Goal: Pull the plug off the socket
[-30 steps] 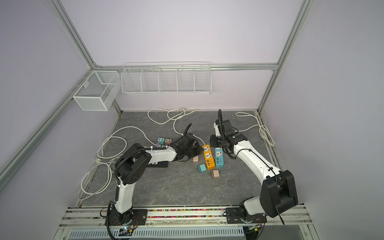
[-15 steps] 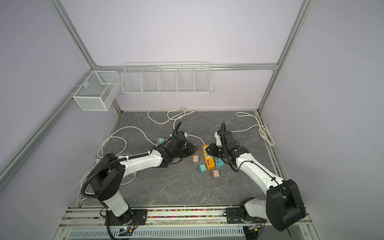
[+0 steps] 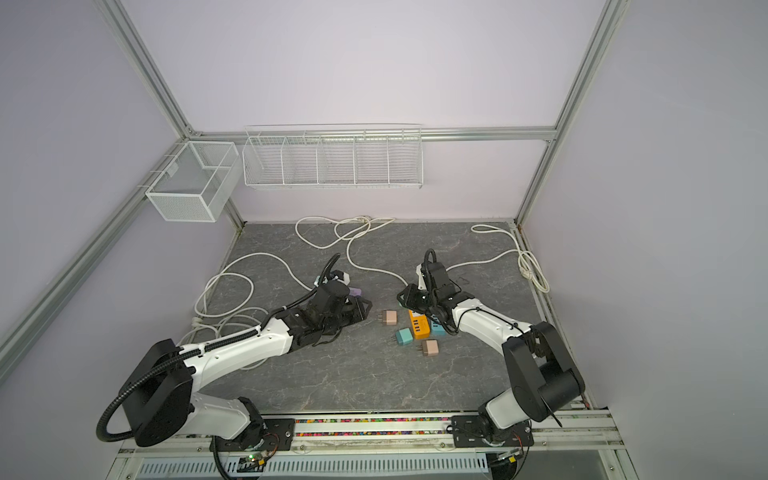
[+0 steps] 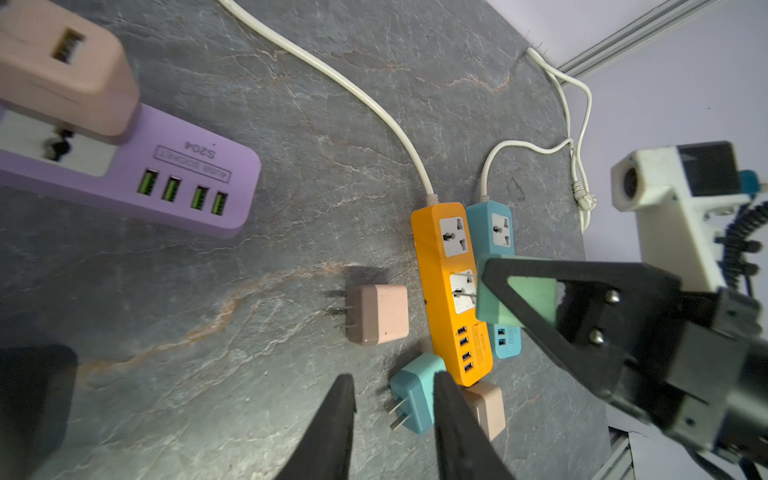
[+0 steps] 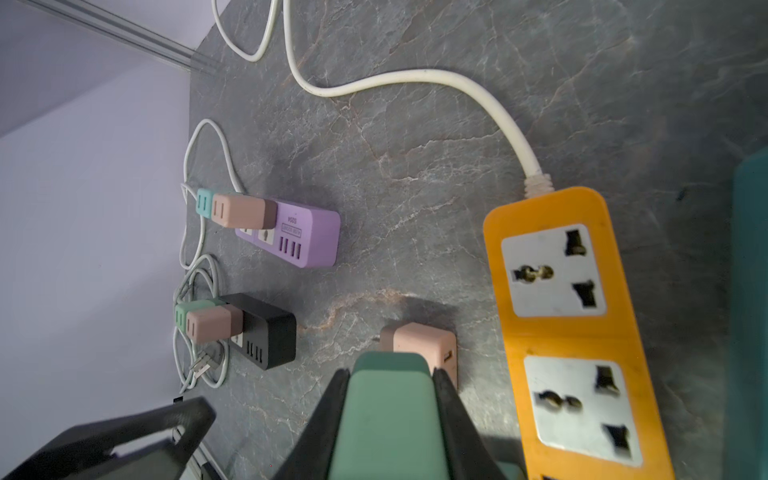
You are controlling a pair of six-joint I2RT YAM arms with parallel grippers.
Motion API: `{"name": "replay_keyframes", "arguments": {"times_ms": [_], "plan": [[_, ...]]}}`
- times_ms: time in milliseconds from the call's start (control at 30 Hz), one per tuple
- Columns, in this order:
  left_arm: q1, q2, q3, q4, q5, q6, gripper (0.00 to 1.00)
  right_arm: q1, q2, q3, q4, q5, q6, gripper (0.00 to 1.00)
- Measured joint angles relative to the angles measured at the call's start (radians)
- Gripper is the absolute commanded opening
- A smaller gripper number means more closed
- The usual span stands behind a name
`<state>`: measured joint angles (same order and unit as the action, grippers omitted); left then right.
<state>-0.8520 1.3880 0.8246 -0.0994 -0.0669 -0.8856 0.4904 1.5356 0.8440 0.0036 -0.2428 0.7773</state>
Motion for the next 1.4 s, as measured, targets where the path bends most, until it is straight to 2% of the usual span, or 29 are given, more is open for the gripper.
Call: {"name": "replay_keyframes", "arguments": {"times_ms": [467, 967, 1200, 1400], "plan": [[0.005, -0.154, -0.122, -0.050, -0.076, 0.003, 0.40, 0.023, 0.233, 0.141, 0.081, 0.029, 0.024, 0.12], [0.017, -0.153, -0.127, -0.048, -0.090, 0.001, 0.41, 0.025, 0.369, 0.201, 0.092, 0.040, 0.019, 0.15], [0.021, -0.130, -0.127, -0.048, -0.085, 0.000, 0.41, 0.025, 0.370, 0.204, 0.090, 0.048, 0.000, 0.22], [0.021, -0.122, -0.127, -0.048, -0.082, 0.001, 0.42, 0.029, 0.362, 0.205, 0.076, 0.071, -0.019, 0.36]]}}
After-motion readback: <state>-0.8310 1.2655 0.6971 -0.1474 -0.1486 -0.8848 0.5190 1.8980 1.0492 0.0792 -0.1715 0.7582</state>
